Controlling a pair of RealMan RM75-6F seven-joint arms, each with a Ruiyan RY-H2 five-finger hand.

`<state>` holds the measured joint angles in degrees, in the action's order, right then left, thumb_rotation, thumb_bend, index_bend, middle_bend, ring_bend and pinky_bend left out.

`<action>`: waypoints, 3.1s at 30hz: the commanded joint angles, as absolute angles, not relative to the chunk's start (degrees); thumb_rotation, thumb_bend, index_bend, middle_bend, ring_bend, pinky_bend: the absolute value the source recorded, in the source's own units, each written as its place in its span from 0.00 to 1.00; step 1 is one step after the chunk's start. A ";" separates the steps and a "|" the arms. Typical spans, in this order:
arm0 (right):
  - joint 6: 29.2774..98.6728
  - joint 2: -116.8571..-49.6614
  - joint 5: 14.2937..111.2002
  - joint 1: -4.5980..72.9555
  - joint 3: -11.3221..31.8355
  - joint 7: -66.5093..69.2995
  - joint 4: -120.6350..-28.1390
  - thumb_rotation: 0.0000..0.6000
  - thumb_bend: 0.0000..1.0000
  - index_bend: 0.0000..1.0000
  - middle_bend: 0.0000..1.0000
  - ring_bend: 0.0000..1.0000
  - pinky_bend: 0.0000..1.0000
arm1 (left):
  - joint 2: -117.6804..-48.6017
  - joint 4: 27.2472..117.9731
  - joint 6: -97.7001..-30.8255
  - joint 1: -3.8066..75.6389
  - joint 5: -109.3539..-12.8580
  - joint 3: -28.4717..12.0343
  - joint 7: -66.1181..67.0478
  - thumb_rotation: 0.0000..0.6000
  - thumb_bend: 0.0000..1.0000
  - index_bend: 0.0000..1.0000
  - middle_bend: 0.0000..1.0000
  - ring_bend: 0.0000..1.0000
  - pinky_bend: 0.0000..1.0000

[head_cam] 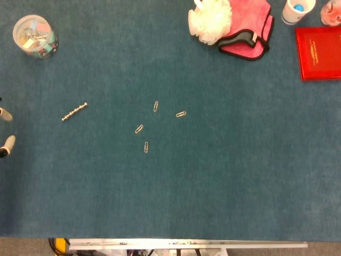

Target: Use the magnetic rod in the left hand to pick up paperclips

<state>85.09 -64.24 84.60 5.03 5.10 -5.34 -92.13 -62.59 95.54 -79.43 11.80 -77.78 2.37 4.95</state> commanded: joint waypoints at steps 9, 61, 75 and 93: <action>83.77 -64.74 84.15 5.61 4.99 -5.47 -91.67 1.00 0.20 0.21 0.18 0.12 0.33 | -63.13 95.64 -76.80 11.38 -78.32 2.61 5.77 1.00 0.29 0.40 0.21 0.04 0.15; 87.56 -61.90 85.19 3.90 5.70 -4.69 -95.32 1.00 0.20 0.21 0.18 0.12 0.33 | -82.48 83.94 -59.42 28.16 -52.51 -6.19 30.52 1.00 0.10 0.21 0.06 0.03 0.15; 87.89 -61.49 85.20 3.85 5.97 -4.53 -95.79 1.00 0.20 0.21 0.18 0.12 0.33 | -84.83 80.19 -57.64 29.94 -49.34 -5.79 32.17 1.00 0.10 0.21 0.06 0.03 0.15; 87.91 -61.60 85.40 3.71 5.73 -4.81 -95.86 1.00 0.20 0.21 0.18 0.12 0.33 | -86.89 75.81 -57.22 31.44 -46.44 -5.84 34.15 1.00 0.10 0.21 0.06 0.03 0.15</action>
